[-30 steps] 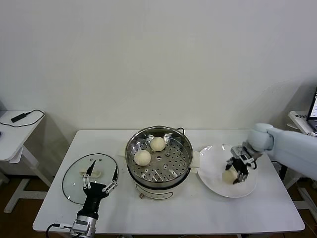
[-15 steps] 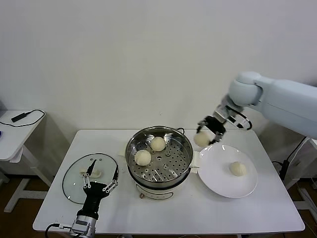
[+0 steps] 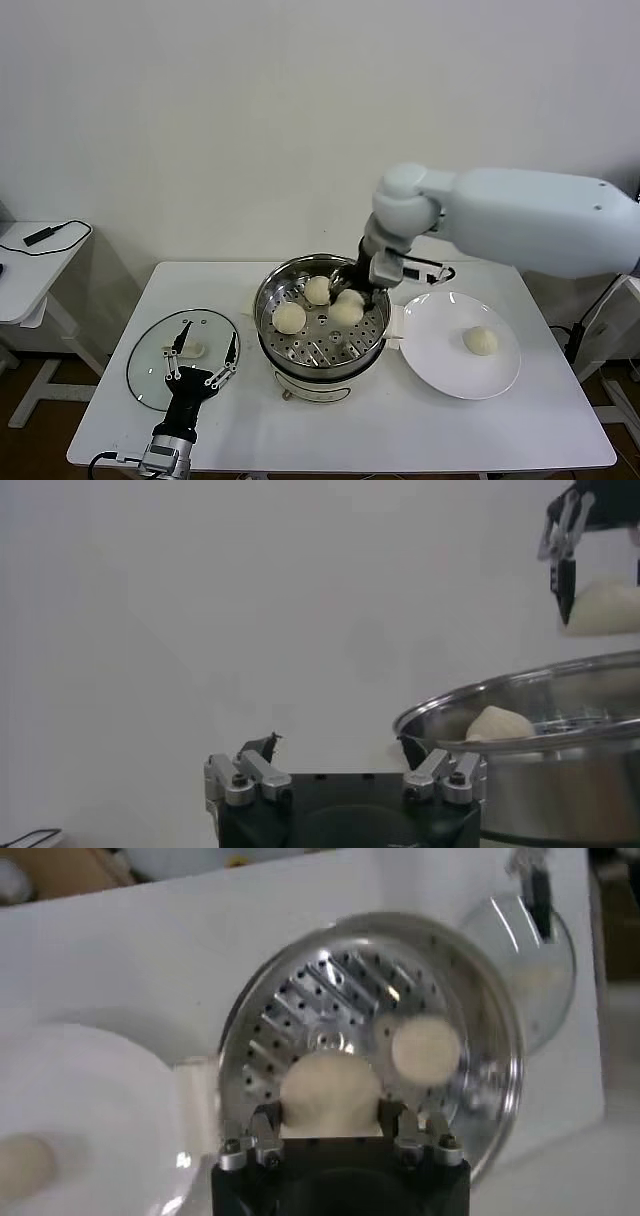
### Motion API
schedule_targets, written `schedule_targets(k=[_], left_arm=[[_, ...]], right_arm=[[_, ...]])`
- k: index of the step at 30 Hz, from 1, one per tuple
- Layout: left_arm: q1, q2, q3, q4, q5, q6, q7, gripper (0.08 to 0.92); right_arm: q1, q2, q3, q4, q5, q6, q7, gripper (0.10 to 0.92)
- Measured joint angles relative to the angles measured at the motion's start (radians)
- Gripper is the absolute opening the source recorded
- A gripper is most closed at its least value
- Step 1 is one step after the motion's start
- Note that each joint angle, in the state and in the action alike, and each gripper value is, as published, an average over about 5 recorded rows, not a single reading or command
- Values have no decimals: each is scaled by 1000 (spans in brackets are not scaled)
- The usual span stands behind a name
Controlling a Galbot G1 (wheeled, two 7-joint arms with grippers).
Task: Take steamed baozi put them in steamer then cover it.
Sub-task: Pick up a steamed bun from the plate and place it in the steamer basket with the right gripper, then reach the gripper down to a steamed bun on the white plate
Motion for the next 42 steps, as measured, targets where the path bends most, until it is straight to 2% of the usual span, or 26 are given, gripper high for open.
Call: schedule_targets(k=[10,20,23,29,34,42], left_arm=[[-4,-5,2,4,-1,-3,-1,823],[2,-9,-8,4,-6,-15,-3,823],[3,-10,-10,4,-7,-17,-4,823],[4,-10,-13,3,-7,-18,-5,823],[1,-9,-12,3,-8,-16,-6,823],[-7,-2,-7,9,-7,-13,-6,823]], right_arm=[[-73,66,-4,3,-155,107,47,663],[-128,106,-4,-22,-236,159,42,693],[-139,111,0,-25,-253,165,42,716],[-139,102,22,-18,-270,169,37,813],[-114,62,50,-1,-211,123,-1,822],[-72,-89,109,-38,44,-71,-64,823]])
